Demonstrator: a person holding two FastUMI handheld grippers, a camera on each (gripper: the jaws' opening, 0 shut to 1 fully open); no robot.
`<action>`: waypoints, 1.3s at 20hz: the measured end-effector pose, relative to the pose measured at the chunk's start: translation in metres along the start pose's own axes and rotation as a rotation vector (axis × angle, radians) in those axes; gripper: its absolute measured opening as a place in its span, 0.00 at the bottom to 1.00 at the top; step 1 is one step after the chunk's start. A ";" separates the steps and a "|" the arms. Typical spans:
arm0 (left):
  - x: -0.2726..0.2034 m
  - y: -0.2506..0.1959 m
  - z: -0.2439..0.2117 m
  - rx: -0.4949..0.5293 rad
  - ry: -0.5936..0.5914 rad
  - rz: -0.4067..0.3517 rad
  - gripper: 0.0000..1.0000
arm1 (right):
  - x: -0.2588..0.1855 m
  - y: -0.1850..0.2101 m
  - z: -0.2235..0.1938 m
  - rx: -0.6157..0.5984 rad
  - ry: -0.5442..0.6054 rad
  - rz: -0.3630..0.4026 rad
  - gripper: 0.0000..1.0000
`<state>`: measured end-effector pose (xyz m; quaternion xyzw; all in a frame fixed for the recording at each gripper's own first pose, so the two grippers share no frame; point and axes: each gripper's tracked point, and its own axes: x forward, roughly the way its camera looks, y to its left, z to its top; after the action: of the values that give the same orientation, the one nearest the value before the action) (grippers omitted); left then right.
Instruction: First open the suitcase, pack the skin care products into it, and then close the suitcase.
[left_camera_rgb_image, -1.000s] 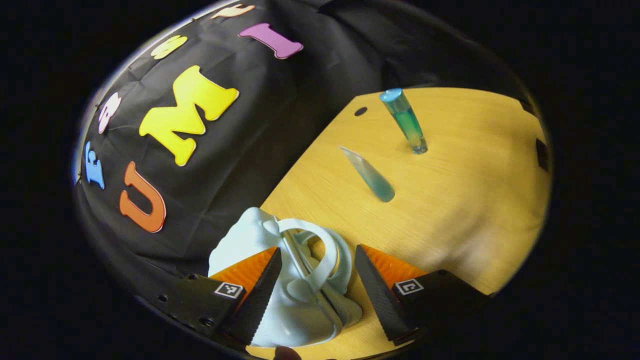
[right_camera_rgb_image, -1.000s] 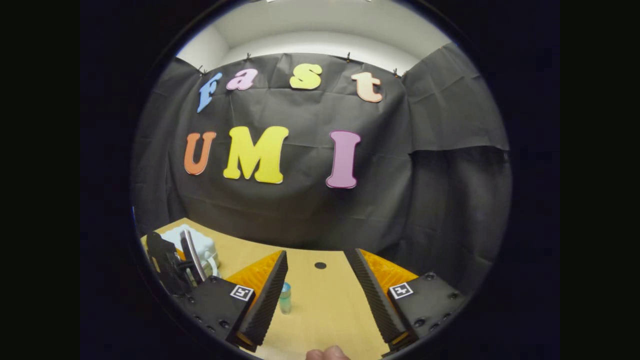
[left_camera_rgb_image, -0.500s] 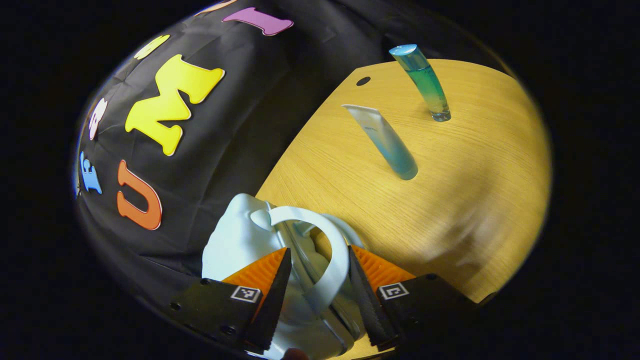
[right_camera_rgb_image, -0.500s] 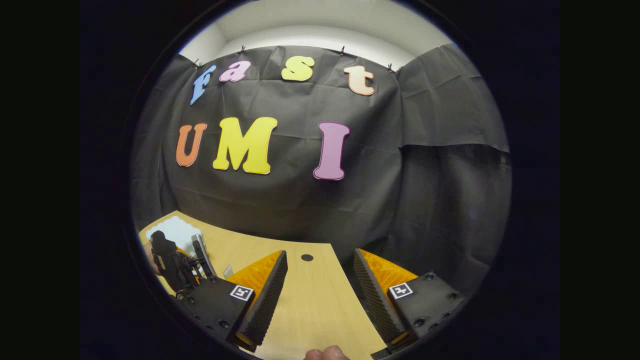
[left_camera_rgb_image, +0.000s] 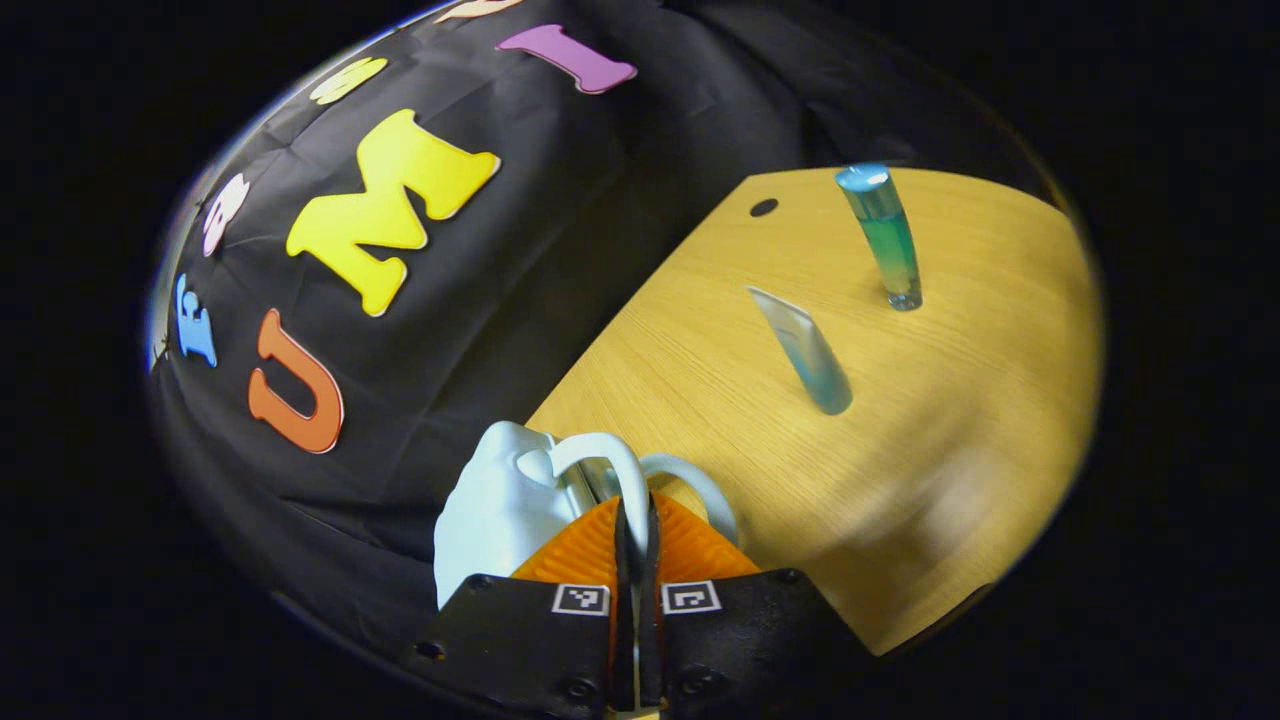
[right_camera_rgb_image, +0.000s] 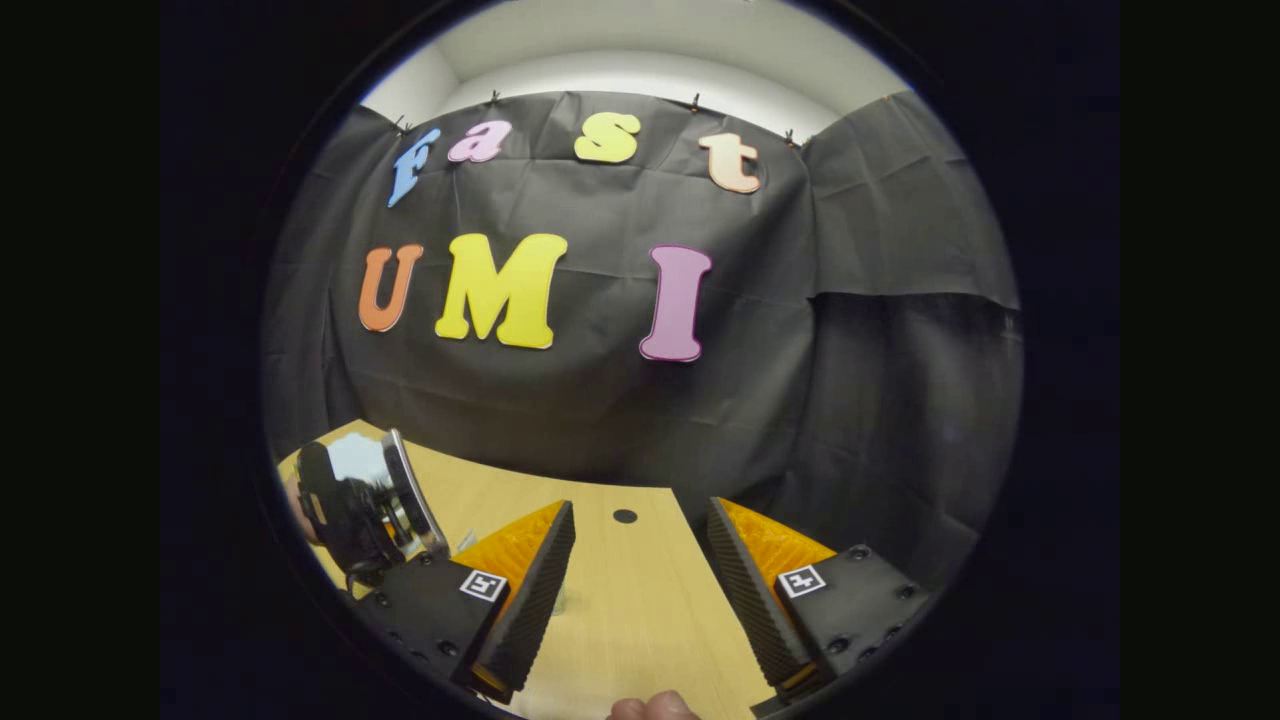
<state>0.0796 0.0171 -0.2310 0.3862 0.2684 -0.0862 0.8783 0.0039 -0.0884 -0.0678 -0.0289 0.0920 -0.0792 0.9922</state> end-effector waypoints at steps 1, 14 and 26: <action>-0.010 0.012 0.007 -0.024 -0.021 0.013 0.04 | -0.001 0.005 0.000 0.008 0.000 0.004 0.80; -0.094 0.288 -0.078 -0.659 -0.286 0.207 0.03 | -0.004 0.102 0.030 0.030 -0.008 0.125 0.80; 0.019 0.364 -0.327 -1.078 -0.229 0.181 0.03 | -0.007 0.123 0.050 -0.080 -0.035 0.058 0.78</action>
<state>0.0936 0.5053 -0.1940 -0.1080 0.1432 0.0978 0.9789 0.0247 0.0361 -0.0267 -0.0673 0.0786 -0.0460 0.9936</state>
